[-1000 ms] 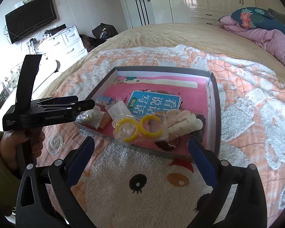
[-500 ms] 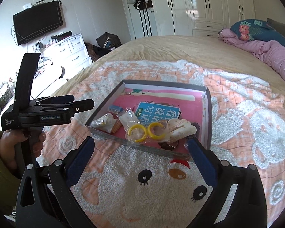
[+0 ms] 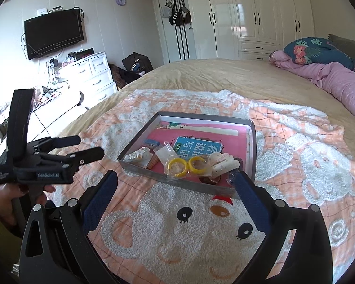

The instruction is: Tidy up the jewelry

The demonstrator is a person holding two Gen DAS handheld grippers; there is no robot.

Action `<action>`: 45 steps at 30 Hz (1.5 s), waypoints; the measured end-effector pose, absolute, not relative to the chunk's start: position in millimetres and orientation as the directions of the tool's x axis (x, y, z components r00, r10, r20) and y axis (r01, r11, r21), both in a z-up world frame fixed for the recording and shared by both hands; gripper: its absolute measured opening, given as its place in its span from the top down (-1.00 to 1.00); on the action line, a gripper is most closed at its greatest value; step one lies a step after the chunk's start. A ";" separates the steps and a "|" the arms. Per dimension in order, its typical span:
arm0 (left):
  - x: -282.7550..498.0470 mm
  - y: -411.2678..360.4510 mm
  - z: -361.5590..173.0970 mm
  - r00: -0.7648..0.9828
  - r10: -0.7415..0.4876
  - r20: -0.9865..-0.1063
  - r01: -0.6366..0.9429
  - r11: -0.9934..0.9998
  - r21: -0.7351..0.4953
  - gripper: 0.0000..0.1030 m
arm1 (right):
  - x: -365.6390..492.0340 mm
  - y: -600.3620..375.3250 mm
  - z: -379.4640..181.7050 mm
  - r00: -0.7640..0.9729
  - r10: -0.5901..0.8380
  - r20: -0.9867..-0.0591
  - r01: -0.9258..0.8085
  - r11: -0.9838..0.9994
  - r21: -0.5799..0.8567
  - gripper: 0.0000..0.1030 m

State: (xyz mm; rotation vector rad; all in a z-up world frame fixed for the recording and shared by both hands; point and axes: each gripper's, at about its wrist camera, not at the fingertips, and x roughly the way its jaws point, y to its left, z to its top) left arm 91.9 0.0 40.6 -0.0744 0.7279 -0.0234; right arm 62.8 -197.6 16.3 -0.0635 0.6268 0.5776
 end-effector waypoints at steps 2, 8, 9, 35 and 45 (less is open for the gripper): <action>83.1 0.7 38.8 0.754 -0.054 -0.654 -0.009 0.996 -0.093 -0.82 | 58.5 -199.3 14.0 0.665 0.485 -0.567 -0.524 0.845 0.109 -0.91; 65.7 1.1 29.0 0.766 -0.052 -0.640 -0.013 0.995 -0.097 -0.82 | 51.3 -204.9 -1.2 0.669 0.458 -0.585 -0.501 0.860 0.100 -0.92; 63.8 1.4 26.6 0.766 -0.049 -0.641 -0.017 0.995 -0.097 -0.82 | 50.5 -205.8 -4.3 0.669 0.454 -0.588 -0.498 0.861 0.099 -0.92; 51.1 -2.3 3.9 0.747 -0.042 -0.664 -0.035 0.994 -0.101 -0.82 | 47.4 -206.1 -36.4 0.642 0.415 -0.645 -0.460 0.881 0.110 -0.92; 52.0 -2.4 4.9 0.747 -0.030 -0.664 -0.043 0.995 -0.094 -0.82 | 46.6 -205.7 -36.1 0.642 0.415 -0.645 -0.459 0.882 0.109 -0.92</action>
